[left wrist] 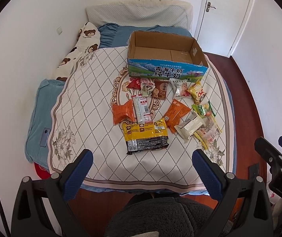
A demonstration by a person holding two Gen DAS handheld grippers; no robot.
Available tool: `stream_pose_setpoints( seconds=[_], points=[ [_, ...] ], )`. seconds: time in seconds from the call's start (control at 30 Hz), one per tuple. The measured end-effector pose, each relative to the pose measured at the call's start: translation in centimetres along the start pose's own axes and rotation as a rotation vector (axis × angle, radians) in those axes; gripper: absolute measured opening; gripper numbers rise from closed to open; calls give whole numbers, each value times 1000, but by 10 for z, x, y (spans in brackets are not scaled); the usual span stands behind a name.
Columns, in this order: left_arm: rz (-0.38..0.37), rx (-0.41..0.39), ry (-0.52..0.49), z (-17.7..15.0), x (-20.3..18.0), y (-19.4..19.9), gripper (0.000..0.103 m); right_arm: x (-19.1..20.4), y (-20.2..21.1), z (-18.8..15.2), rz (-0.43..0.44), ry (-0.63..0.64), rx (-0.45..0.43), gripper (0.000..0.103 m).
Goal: Organize snacks
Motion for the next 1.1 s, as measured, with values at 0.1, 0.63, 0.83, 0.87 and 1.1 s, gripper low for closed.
stream_pose_setpoints(
  seconds=[0.1, 0.63, 0.83, 0.87, 1.1],
  points=[
    [-4, 3, 4, 1, 1, -2, 103, 0, -1, -1, 1, -1, 4, 103],
    [-8, 8, -4, -2, 5, -7, 103, 6, -5, -4, -2, 1, 13, 103],
    [-10, 10, -6, -2, 4, -7, 103, 6, -5, -4, -4, 1, 12, 103],
    [-9, 9, -6, -2, 4, -6, 103, 6, -5, -4, -3, 1, 13, 103],
    [-7, 6, -7, -2, 4, -6, 103, 7, -6, -4, -1, 5, 13, 103]
  ],
)
Point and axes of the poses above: each gripper's, at about its wrist camera, not at the fingertips, and y roughly against the way its jaws point, x to its left, z to its top, the point moved 8 cm from there along -y, roughly the way its jaws point, and after that the axes turned 6 degrees about -x, right-handed, at the moved point
